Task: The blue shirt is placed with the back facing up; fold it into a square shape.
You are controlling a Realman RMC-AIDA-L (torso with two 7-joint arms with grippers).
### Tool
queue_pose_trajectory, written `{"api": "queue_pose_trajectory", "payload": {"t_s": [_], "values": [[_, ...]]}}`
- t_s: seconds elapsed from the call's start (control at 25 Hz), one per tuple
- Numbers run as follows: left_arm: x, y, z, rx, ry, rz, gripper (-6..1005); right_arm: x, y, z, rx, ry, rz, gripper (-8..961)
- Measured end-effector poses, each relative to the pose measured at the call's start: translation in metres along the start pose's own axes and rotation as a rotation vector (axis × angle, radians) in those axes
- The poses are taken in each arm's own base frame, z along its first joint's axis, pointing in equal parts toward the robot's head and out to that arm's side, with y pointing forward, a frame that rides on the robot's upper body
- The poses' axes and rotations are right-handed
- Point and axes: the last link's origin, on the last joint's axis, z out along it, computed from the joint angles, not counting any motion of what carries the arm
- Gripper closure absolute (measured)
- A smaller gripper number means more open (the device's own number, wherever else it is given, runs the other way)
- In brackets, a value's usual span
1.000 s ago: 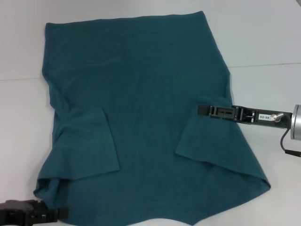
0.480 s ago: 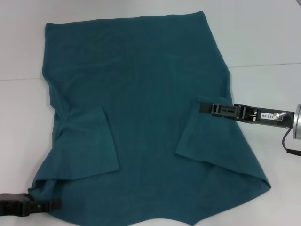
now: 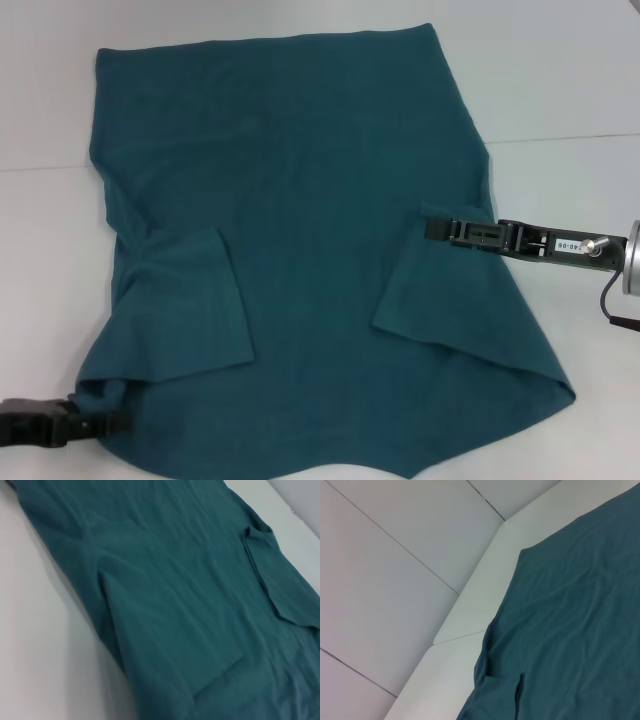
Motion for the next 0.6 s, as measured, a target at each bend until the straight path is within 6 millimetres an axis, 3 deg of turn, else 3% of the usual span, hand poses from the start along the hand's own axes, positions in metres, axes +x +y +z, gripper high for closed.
{"api": "queue_pose_trajectory", "payload": {"t_s": [0.4,0.48,0.6], "values": [[0.0046,-0.0042,-0.0005,0.029,0.009,-0.029,405,0.0013,-0.0007,-0.0011,0.001,0.0,0.003,85],[0.0049,-0.0041,-0.0001,0.029,0.007,-0.034,618,0.0017,-0.0009,-0.0014,0.001,0.0,0.004,85],[0.0048,-0.0041,0.0001,0.029,0.006,-0.036,723,0.0021,-0.0011,-0.0017,0.002,0.0,0.005,85]]}}
